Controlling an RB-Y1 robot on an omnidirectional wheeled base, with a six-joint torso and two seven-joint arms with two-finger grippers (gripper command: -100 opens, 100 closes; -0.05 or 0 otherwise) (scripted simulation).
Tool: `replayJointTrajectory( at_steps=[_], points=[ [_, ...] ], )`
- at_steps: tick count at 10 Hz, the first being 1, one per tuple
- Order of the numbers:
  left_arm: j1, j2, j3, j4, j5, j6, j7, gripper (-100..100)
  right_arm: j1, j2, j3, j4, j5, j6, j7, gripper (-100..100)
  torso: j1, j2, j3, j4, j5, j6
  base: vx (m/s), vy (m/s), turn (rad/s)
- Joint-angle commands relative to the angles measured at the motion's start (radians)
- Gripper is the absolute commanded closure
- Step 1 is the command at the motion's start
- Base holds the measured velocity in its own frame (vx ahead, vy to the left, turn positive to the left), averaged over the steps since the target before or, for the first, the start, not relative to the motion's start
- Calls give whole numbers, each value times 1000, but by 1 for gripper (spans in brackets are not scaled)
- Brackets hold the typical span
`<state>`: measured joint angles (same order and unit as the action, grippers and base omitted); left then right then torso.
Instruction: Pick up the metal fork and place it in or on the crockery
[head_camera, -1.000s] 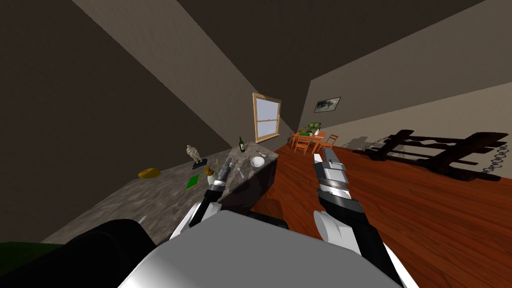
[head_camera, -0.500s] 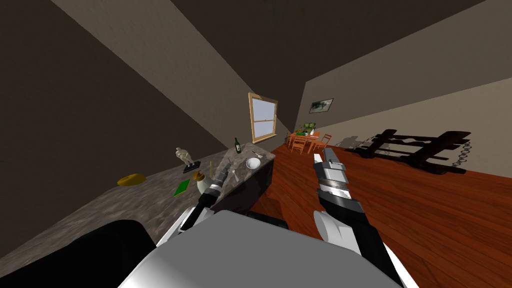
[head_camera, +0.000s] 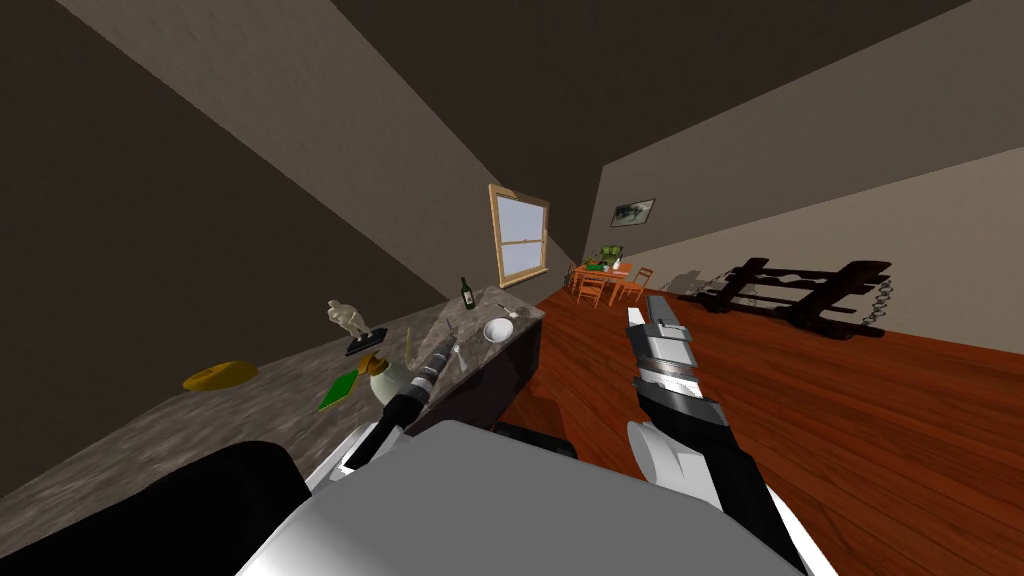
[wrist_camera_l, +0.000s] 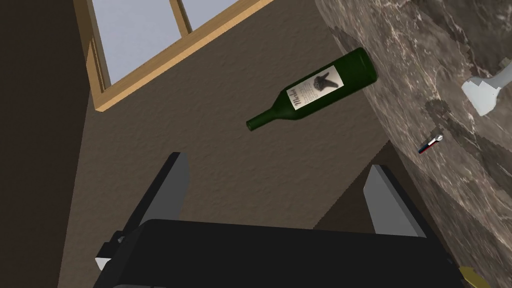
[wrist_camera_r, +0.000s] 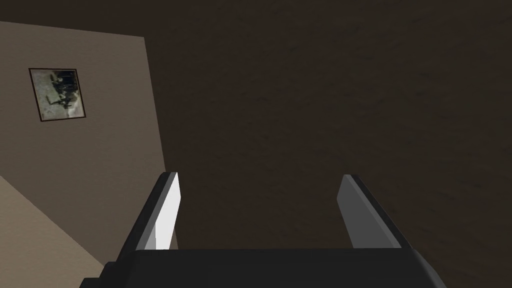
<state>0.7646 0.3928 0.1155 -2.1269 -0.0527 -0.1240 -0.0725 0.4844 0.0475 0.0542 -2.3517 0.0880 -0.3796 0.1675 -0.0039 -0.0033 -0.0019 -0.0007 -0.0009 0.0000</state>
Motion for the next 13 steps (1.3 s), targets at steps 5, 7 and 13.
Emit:
replayJointTrajectory(
  at_steps=[5, 7, 13],
  points=[
    [68, 115, 22, 35, 14, 115, 0, -100, 0, 0, 0, 0, 0, 0, 0, 0, 1, 0, 0, 0, 0, 0, 52, -47, -66],
    [95, 161, 33, 49, 20, 157, 0, -100, 0, 0, 0, 0, 0, 0, 0, 0, 1, 0, 0, 0, 0, 0, 56, -50, -75],
    [182, 329, 71, 97, 39, 297, 2, -100, 0, 0, 0, 0, 0, 0, 0, 0, 0, -1, 0, 0, 0, 0, 65, -55, -73]
  ],
)
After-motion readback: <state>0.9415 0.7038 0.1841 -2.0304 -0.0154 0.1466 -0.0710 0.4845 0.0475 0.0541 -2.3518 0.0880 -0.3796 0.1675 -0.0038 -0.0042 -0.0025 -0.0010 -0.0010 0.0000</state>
